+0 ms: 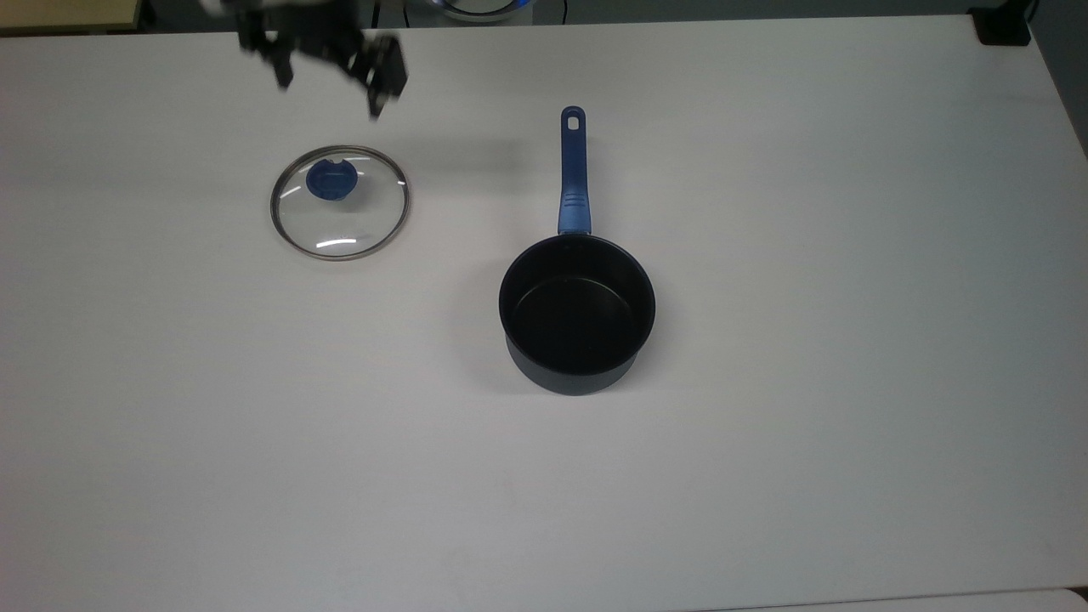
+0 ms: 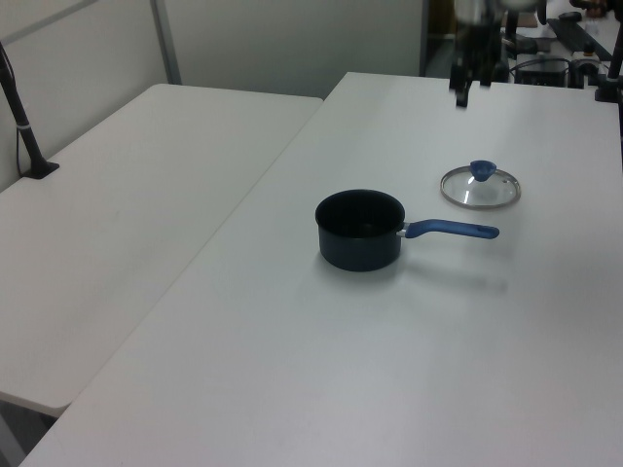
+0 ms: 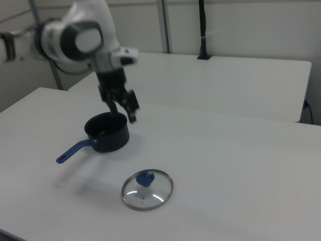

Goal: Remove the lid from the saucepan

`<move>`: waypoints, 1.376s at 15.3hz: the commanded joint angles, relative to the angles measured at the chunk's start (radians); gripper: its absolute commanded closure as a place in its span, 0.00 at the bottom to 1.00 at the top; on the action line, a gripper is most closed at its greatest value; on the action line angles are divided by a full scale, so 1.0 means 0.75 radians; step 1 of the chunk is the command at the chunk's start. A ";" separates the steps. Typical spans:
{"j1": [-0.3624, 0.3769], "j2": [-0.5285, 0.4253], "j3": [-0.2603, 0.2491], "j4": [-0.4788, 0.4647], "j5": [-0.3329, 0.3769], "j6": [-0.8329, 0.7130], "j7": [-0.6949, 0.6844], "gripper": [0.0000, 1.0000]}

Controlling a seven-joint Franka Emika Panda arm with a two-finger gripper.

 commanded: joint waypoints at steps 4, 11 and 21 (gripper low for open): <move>0.281 -0.091 -0.151 0.155 0.107 -0.262 0.047 0.00; 0.225 -0.015 -0.163 0.245 0.101 -0.141 -0.192 0.00; 0.236 0.036 -0.210 0.370 0.109 -0.227 -0.231 0.00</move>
